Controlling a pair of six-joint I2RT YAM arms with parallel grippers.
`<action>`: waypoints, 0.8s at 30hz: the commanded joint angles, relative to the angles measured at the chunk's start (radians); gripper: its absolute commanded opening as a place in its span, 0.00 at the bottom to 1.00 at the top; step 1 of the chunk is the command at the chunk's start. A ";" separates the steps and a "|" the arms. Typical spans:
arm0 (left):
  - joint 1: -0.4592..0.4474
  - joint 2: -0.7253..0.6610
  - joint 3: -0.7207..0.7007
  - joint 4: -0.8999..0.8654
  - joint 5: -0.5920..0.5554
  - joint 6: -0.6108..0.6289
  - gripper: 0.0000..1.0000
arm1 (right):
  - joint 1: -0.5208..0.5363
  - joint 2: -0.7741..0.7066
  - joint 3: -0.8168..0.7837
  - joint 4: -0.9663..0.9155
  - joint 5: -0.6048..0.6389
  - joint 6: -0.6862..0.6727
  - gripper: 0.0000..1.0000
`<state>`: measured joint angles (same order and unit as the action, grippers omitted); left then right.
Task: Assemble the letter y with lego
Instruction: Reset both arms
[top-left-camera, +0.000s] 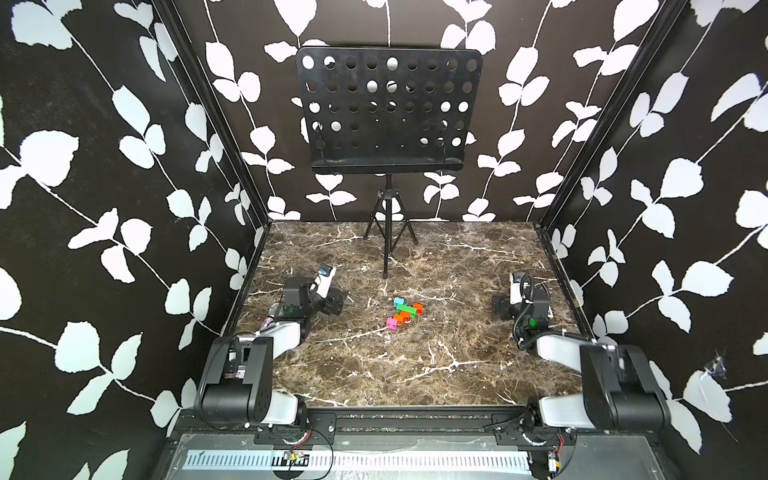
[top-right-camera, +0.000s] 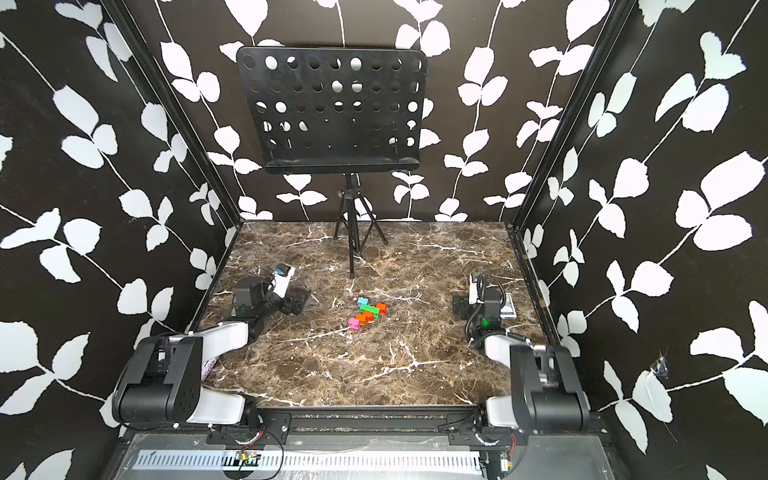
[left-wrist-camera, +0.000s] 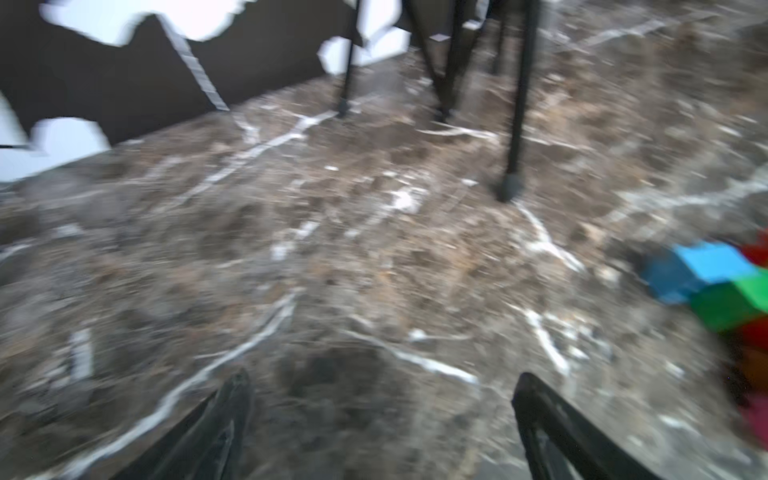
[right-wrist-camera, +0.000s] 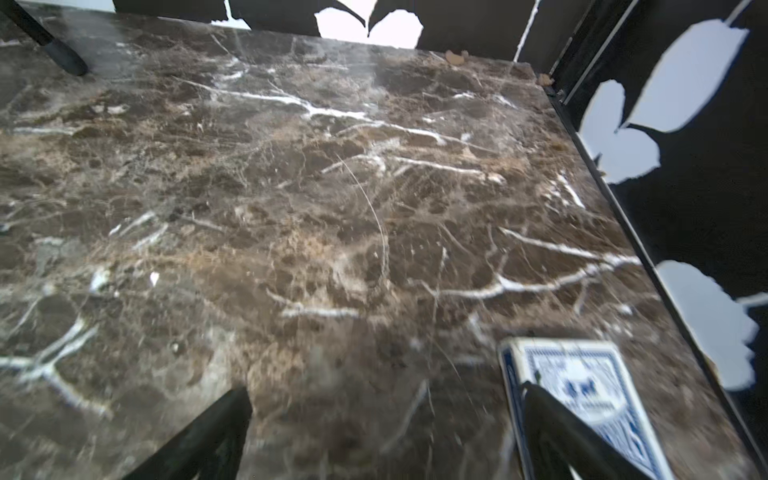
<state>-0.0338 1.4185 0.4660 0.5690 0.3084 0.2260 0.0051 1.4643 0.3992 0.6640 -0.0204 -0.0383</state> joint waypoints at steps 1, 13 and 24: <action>0.015 0.012 -0.058 0.206 -0.118 -0.059 0.99 | -0.017 0.076 -0.010 0.224 -0.026 0.025 1.00; 0.011 0.133 -0.081 0.356 -0.388 -0.160 0.99 | -0.019 0.059 0.006 0.169 -0.052 0.010 0.99; 0.011 0.130 -0.079 0.340 -0.383 -0.153 0.99 | -0.019 0.060 0.006 0.171 -0.053 0.012 0.99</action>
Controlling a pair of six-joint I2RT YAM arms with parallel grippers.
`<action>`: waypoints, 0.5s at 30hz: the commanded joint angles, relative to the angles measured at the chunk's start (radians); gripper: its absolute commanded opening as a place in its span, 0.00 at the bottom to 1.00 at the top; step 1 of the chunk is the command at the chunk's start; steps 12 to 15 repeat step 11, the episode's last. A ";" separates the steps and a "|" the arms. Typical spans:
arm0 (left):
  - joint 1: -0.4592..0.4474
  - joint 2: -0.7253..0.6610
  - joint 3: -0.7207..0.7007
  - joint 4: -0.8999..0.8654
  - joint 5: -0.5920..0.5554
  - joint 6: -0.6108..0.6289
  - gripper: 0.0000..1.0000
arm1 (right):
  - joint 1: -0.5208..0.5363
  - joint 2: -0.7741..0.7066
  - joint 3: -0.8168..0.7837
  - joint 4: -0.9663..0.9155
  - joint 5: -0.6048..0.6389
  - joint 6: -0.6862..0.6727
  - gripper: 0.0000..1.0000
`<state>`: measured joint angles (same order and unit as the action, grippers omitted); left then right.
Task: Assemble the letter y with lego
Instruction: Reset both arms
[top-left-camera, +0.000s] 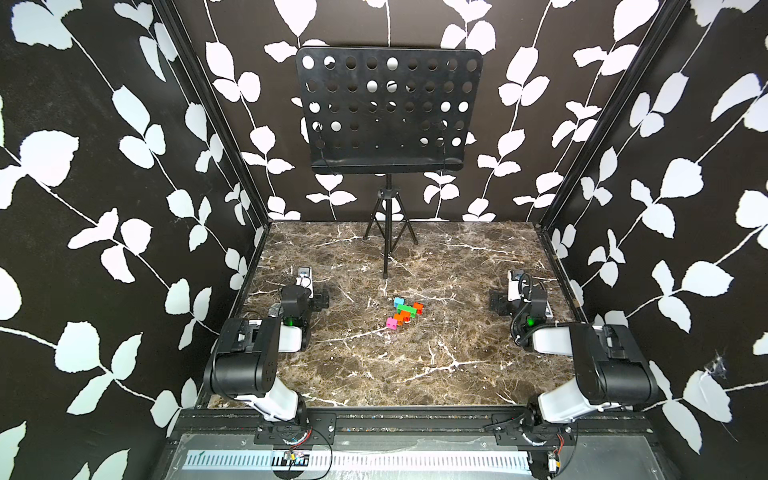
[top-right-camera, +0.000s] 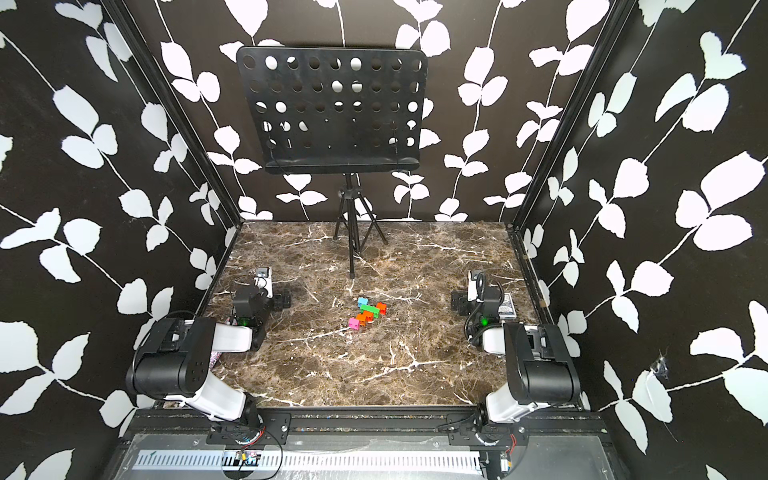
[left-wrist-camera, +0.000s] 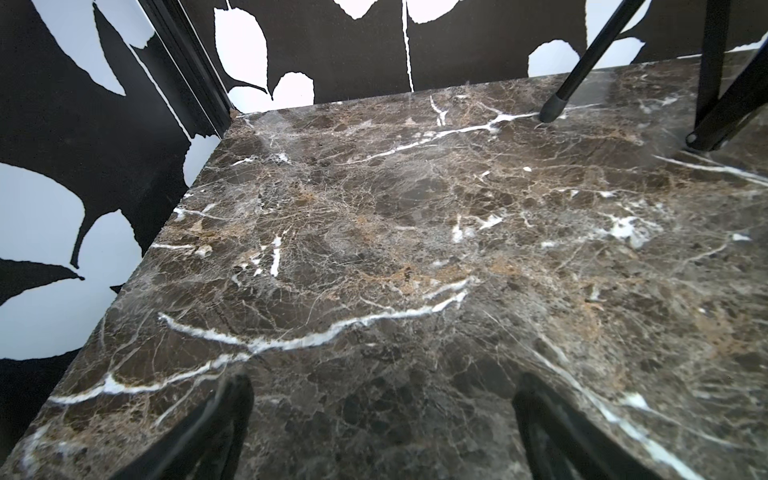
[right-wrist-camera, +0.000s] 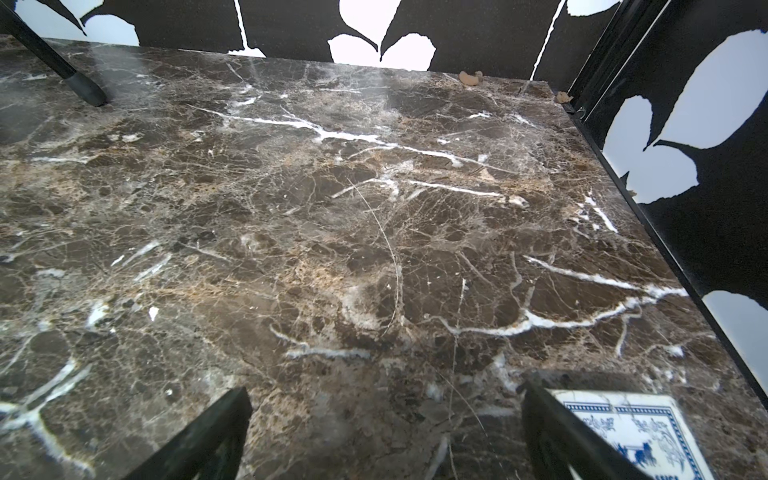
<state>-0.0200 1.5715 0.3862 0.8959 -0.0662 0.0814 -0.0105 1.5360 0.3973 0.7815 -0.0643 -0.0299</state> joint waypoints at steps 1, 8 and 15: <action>-0.003 -0.025 0.003 0.010 -0.009 -0.008 0.99 | -0.004 -0.010 0.008 0.054 -0.008 0.003 0.99; -0.003 -0.023 0.013 -0.009 0.030 0.006 0.99 | -0.003 -0.011 0.008 0.054 -0.009 0.003 0.99; -0.003 -0.021 0.029 -0.039 0.066 0.025 0.99 | -0.003 -0.011 0.009 0.055 -0.008 0.003 0.99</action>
